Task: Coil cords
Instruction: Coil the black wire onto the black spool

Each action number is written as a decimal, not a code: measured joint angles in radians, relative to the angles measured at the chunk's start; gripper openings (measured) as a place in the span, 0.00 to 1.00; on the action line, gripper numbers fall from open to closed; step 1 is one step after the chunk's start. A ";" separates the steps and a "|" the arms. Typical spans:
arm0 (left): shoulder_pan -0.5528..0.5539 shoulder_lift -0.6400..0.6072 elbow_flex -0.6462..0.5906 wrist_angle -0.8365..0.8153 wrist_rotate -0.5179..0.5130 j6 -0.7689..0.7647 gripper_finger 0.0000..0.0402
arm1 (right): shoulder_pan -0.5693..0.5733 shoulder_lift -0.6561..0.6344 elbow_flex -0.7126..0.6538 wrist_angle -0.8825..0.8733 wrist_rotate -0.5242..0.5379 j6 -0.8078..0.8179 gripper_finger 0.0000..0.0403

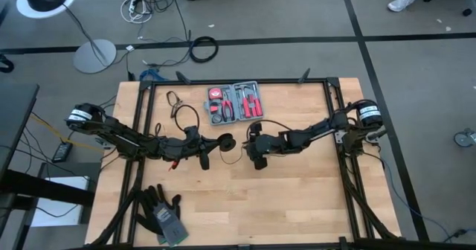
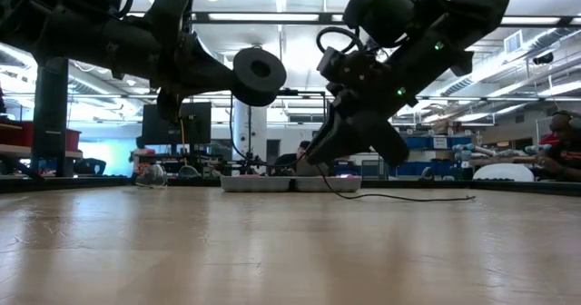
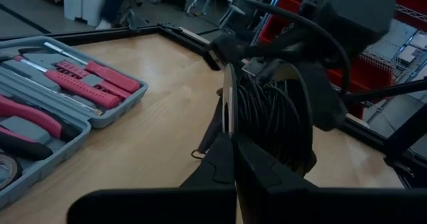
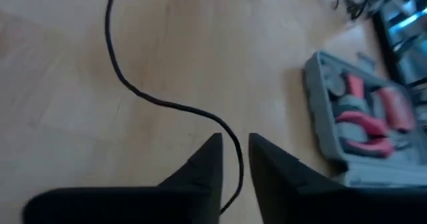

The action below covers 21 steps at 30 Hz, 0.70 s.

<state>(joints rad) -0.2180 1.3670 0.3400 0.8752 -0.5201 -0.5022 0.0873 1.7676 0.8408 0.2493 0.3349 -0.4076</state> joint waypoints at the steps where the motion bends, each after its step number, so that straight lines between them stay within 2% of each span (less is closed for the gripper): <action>1: 0.000 0.000 0.000 0.002 0.000 0.000 0.00 | -0.006 0.000 0.000 -0.003 -0.015 0.023 0.14; 5: 0.000 0.000 0.000 0.003 0.001 0.000 0.00 | -0.021 0.000 0.000 -0.005 -0.028 0.120 0.02; 9: 0.000 0.000 0.000 0.003 0.001 0.000 0.00 | -0.022 -0.020 0.000 -0.056 0.088 0.248 0.01; 16: 0.000 0.000 0.000 -0.026 0.026 0.001 0.00 | -0.042 -0.200 -0.001 -0.297 0.124 0.488 0.00; 21: 0.000 0.000 0.000 -0.045 0.026 0.000 0.00 | -0.056 -0.342 0.012 -0.403 0.125 0.540 0.00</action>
<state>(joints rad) -0.2180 1.3670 0.3397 0.8297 -0.4942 -0.5018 0.0311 1.4257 0.8526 -0.1532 0.4595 0.1322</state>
